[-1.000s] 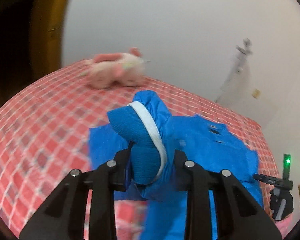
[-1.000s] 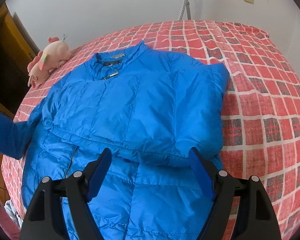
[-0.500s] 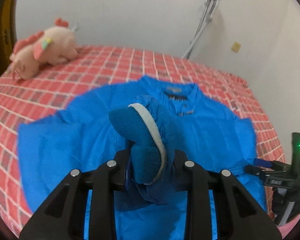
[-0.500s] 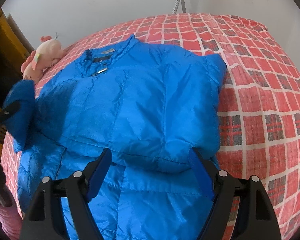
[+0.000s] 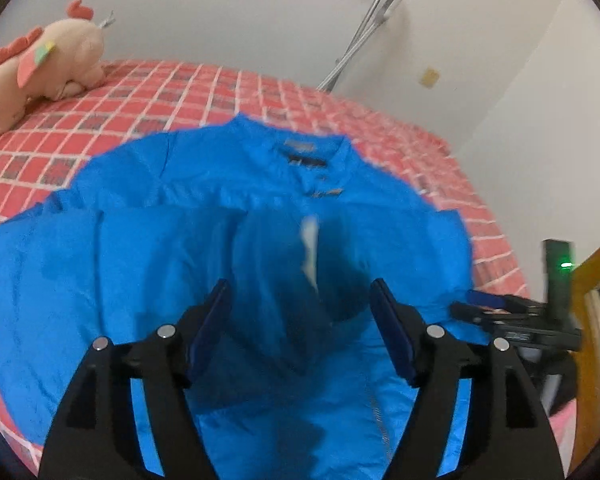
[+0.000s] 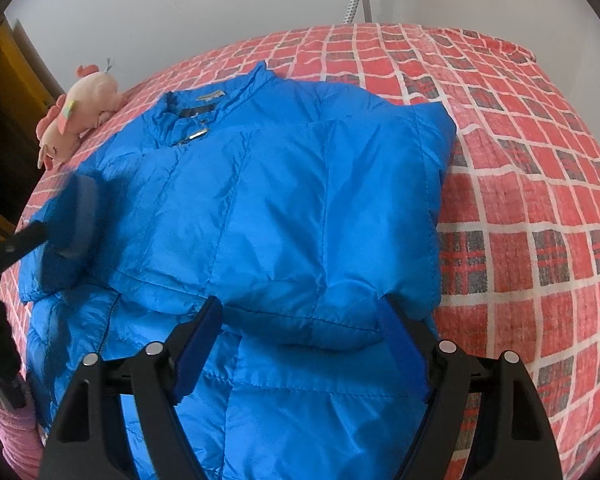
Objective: Fold large clothes
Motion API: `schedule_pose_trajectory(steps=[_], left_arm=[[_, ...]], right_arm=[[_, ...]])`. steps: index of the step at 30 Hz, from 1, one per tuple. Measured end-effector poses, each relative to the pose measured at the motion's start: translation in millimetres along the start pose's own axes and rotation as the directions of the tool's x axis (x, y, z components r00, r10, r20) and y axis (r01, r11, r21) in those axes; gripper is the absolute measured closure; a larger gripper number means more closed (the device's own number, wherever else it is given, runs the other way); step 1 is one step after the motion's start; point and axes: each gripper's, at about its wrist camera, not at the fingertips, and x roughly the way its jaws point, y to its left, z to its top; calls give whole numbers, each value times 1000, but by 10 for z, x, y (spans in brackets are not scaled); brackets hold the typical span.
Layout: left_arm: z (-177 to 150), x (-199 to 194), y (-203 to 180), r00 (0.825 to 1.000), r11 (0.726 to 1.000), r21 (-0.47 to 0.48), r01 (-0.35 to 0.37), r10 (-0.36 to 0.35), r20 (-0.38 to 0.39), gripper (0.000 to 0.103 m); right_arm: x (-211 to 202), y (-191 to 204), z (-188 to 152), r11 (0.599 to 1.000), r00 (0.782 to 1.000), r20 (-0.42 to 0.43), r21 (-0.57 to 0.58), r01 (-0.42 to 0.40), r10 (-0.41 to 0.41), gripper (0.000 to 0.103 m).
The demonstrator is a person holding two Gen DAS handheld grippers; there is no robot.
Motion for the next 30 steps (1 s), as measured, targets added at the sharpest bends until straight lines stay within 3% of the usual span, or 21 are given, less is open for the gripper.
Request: schedule_pose_trajectory(steps=[3,5,8,11,13,16,20,24,30], left_arm=[[-18,-42,104,999,999,-19,-49,50,17,31],[-44,97,201,993,993,-24,-115,114,-17,34],[-67,337,323,988,990,-28,-140,138,-68,35],[-106,432,303,984,985,10,-170,170,-59,34],[-109,410,281,983,985,23,-171,172,-58,34],[-71,212,354,993,992,-53,-112,109,-50,35],[78,-231,475,981,976,-122,-182,188,38,34],[141,-495,589,959,953,-152,-261,274,71,33],[184,-577,767,939,931,-180,-318,335,73,32]], right_arm=[[4,9,1,1000,1000,0,-4,6,-6,23],[9,17,-1,1000,1000,1,-7,10,-10,22],[23,17,1,1000,1000,0,-9,9,-9,22],[40,13,3,1000,1000,-1,-10,11,-11,21],[31,34,-4,1000,1000,2,-16,20,-20,21],[-99,125,4,999,999,36,-32,28,-27,21],[-248,410,81,996,997,55,-75,-41,45,20],[-119,858,248,981,991,-16,-138,-135,134,15],[412,1381,523,954,952,-145,-93,-285,270,14]])
